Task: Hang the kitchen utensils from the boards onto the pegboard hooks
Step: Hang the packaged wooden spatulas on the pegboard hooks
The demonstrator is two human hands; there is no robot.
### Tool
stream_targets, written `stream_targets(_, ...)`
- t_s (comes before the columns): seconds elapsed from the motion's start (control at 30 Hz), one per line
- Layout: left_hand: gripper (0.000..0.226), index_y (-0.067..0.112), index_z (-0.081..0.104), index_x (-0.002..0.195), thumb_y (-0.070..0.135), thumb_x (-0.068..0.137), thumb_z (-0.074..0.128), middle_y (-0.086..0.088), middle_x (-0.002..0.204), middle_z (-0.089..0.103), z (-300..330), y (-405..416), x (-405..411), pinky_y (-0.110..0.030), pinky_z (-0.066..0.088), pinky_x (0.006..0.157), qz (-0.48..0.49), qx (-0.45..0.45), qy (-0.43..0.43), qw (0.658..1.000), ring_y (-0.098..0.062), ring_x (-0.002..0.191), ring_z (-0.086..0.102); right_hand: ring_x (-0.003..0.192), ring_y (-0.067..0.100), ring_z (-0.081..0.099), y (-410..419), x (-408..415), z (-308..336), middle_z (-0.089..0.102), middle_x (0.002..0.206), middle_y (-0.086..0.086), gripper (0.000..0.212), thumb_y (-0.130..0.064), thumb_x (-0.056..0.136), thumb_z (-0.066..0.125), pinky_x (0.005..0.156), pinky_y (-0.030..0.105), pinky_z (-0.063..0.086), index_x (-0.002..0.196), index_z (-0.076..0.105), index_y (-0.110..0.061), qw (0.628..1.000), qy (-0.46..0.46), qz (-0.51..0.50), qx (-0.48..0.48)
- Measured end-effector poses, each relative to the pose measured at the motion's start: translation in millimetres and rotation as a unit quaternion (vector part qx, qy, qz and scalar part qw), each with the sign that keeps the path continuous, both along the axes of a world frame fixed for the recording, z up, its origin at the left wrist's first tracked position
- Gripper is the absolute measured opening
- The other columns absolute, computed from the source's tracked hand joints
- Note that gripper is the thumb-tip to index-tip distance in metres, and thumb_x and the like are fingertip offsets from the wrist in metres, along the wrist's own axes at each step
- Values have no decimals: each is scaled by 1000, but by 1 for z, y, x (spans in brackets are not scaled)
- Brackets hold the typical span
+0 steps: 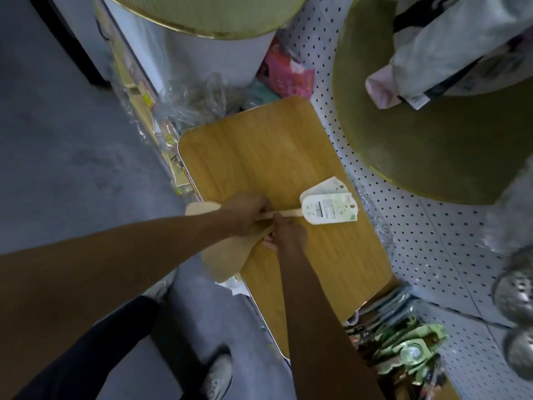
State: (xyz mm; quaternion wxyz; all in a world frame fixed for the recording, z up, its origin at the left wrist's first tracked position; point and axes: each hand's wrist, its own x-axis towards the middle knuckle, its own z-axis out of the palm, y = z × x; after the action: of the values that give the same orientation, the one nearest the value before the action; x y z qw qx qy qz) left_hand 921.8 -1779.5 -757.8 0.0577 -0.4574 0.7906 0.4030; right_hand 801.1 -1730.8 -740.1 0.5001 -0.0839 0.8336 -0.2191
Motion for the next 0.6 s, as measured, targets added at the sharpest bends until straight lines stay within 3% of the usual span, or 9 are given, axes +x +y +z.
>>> stream_targets(0.17,16,27,66,81,16,75,76,2,93,73,25,54,11,-27,47,77,56,56,37,996,-19,92,67,51,20,64,66,3,35,62,70,14,25,-14,97,55,52,30,59,74,58,-4,998,-55,-3,-7)
stream_targets(0.27,12,19,68,89,18,79,75,1,93,72,54,84,11,-28,48,76,64,50,57,995,-17,86,64,62,29,64,110,-5,66,62,73,16,15,-7,90,64,71,49,60,77,61,-2,996,-86,-1,-15)
stream_targets(0.4,29,22,69,88,-4,75,67,5,84,68,97,129,-1,-22,49,63,73,86,122,986,-12,71,62,61,27,64,159,-22,110,64,74,15,14,-2,88,64,72,52,59,74,60,-3,994,-86,34,-55)
stream_targets(0.5,34,25,68,89,-6,75,69,9,83,63,134,168,-15,-30,55,67,115,76,154,978,7,63,58,70,34,65,192,-37,148,65,82,20,8,-3,86,67,69,50,60,81,61,0,990,-88,67,-88)
stream_targets(0.6,27,16,69,93,-3,75,76,5,85,61,169,210,-29,-37,57,69,166,60,175,969,0,66,60,71,36,68,227,-56,181,68,83,19,5,-4,87,67,65,44,61,89,64,0,984,-78,91,-132)
